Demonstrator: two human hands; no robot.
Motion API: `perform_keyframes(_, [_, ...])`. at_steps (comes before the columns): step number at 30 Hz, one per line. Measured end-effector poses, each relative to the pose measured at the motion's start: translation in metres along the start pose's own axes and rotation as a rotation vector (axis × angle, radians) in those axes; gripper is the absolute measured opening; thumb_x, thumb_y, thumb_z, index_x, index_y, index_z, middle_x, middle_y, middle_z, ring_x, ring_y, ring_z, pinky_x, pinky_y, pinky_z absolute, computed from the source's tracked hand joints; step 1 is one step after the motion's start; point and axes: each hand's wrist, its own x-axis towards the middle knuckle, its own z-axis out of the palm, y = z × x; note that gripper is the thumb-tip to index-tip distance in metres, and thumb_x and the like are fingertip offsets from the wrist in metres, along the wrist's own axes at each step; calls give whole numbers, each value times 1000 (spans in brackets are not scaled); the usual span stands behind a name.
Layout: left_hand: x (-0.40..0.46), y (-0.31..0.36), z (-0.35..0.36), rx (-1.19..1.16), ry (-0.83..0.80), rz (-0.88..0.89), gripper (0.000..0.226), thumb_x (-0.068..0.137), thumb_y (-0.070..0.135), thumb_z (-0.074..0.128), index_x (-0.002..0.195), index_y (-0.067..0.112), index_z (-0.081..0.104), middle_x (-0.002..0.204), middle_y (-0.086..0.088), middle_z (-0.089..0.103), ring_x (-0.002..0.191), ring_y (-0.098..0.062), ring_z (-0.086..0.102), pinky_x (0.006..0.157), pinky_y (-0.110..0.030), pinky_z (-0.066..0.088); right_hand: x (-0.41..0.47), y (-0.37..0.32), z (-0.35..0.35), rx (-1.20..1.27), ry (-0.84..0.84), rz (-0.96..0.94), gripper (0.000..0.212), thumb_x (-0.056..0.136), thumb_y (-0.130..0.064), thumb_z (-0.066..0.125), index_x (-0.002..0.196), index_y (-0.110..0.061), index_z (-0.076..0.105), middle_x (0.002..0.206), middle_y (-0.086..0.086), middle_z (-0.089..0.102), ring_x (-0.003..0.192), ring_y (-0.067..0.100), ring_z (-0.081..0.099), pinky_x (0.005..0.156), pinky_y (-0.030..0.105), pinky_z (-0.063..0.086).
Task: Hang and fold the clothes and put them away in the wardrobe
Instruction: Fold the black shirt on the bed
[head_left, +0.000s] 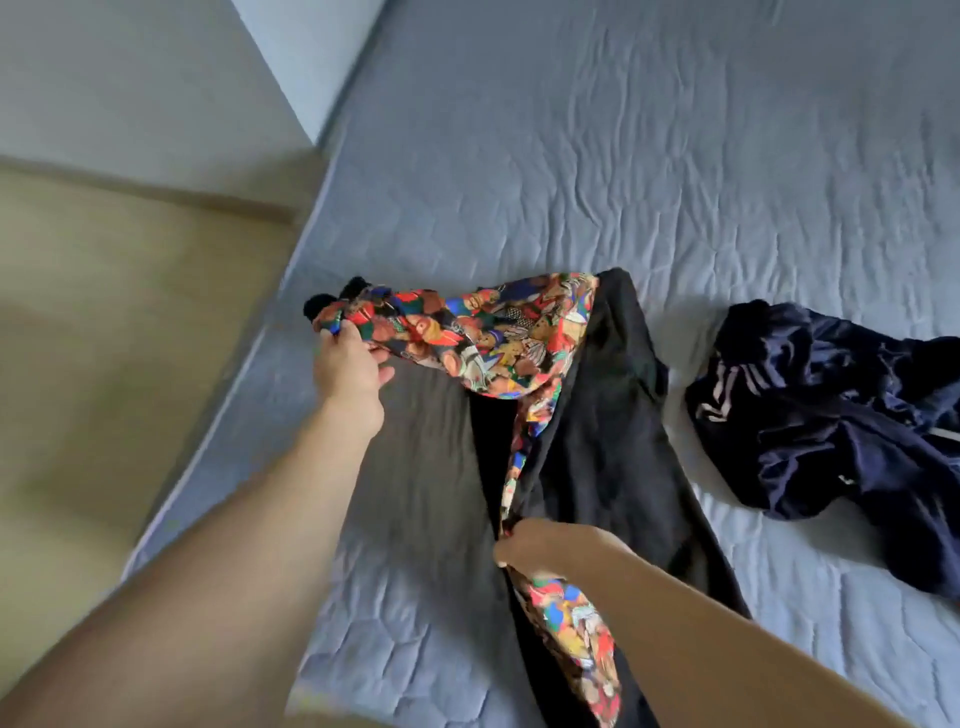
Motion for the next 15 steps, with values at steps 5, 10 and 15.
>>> perform_keyframes(5, [52, 71, -145, 44, 306, 174, 38, 96, 33, 37, 127, 14, 50, 124, -9, 60, 107, -26, 61, 98, -43, 48, -28, -140, 43, -267, -160, -87, 30, 98, -29, 42, 113, -10, 59, 105, 8, 57, 96, 27, 60, 74, 26, 41])
perform_keyframes(10, [80, 103, -261, -9, 587, 218, 39, 103, 19, 31, 136, 4, 46, 134, -16, 53, 122, -29, 52, 97, -30, 42, 16, -221, 125, -425, -254, -120, 43, 95, -35, 46, 132, -13, 52, 126, 10, 58, 123, 29, 51, 93, 36, 40])
perform_keyframes(15, [99, 71, -317, 302, 655, 312, 40, 96, 9, 37, 133, 7, 52, 130, -17, 55, 119, -33, 50, 100, -34, 38, 81, -244, 118, -264, 4, -31, 36, 89, -29, 50, 118, -11, 61, 122, 10, 62, 112, 30, 58, 83, 35, 43])
